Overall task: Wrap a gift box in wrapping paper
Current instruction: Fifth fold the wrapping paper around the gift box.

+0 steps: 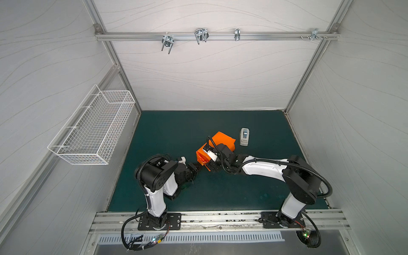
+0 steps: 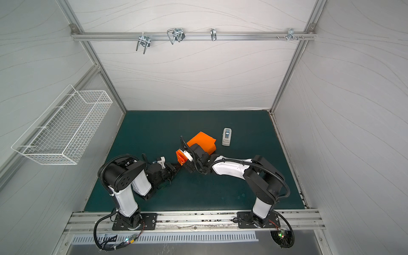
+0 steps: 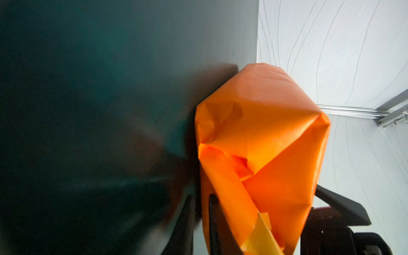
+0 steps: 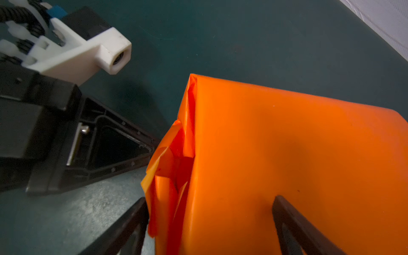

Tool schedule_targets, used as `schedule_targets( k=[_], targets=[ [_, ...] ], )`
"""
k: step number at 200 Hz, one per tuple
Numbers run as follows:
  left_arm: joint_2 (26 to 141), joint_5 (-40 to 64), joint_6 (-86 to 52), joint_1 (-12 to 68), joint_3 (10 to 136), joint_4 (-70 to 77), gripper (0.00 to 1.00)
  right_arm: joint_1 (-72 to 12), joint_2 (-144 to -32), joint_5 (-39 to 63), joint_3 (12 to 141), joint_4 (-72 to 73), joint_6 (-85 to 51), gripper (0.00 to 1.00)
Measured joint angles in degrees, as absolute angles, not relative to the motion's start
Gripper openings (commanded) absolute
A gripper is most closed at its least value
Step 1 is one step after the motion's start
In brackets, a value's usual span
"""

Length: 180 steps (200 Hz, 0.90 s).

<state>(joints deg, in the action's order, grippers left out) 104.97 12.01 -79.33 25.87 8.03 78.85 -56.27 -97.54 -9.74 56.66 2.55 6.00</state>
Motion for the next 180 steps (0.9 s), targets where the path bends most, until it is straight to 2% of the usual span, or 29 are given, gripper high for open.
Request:
schedule_targets(
  k=[154, 180],
  targets=[
    [101.73, 11.38, -80.47, 22.92, 7.46, 78.17, 0.18, -56.27, -97.36, -9.41, 56.58, 2.52, 6.04, 0.88],
    [101.71, 11.42, -82.08, 22.41, 5.85, 77.43, 0.24, -56.27, -97.21, -9.15, 56.40, 2.55, 6.07, 0.88]
  ],
)
